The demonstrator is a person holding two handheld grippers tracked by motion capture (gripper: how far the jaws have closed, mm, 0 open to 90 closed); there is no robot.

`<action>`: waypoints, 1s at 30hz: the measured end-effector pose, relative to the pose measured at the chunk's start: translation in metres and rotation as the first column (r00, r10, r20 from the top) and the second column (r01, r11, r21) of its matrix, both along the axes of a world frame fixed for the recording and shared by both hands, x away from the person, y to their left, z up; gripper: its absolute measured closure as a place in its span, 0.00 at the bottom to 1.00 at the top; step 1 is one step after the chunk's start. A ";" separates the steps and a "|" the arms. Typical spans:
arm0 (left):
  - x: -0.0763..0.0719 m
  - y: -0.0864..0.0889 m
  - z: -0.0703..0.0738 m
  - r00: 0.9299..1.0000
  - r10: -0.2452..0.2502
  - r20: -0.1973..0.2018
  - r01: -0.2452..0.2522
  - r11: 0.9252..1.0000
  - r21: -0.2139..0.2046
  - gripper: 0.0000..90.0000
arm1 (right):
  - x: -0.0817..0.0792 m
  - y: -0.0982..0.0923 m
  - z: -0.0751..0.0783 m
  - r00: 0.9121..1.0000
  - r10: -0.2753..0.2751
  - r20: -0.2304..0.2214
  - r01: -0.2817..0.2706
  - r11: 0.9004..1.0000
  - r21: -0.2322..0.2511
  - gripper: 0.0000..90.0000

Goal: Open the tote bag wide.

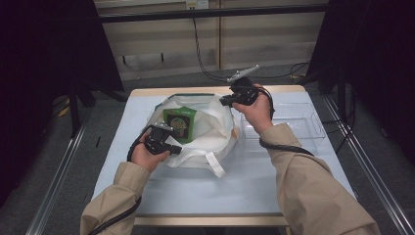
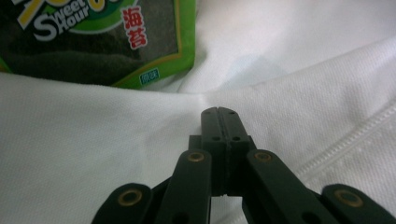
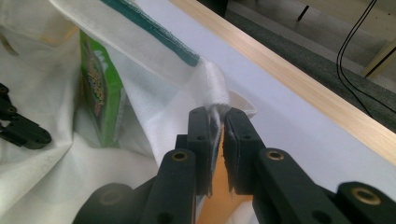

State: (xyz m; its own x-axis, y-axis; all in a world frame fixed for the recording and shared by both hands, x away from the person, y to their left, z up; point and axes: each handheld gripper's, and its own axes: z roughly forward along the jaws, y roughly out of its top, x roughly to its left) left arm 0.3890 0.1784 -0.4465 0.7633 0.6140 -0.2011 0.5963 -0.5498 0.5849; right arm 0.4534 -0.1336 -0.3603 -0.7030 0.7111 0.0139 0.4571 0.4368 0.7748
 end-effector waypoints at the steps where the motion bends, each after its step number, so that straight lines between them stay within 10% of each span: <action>1: 0.000 0.001 0.000 1.000 -0.006 -0.001 0.006 1.000 0.005 1.00 | 0.001 0.000 -0.002 1.000 -0.005 -0.003 0.005 1.000 -0.001 0.91; 30: -0.003 0.004 -0.002 1.000 0.010 -0.007 -0.010 1.000 -0.004 1.00 | 0.023 0.000 -0.040 0.998 -0.042 -0.052 0.040 0.999 -0.036 0.91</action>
State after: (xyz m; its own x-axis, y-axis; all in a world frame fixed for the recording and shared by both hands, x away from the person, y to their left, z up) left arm 0.3863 0.1819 -0.4488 0.7557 0.6209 -0.2085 0.6057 -0.5414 0.5831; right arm 0.4769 -0.1334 -0.4003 -0.6721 0.7400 0.0252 0.5151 0.4428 0.7339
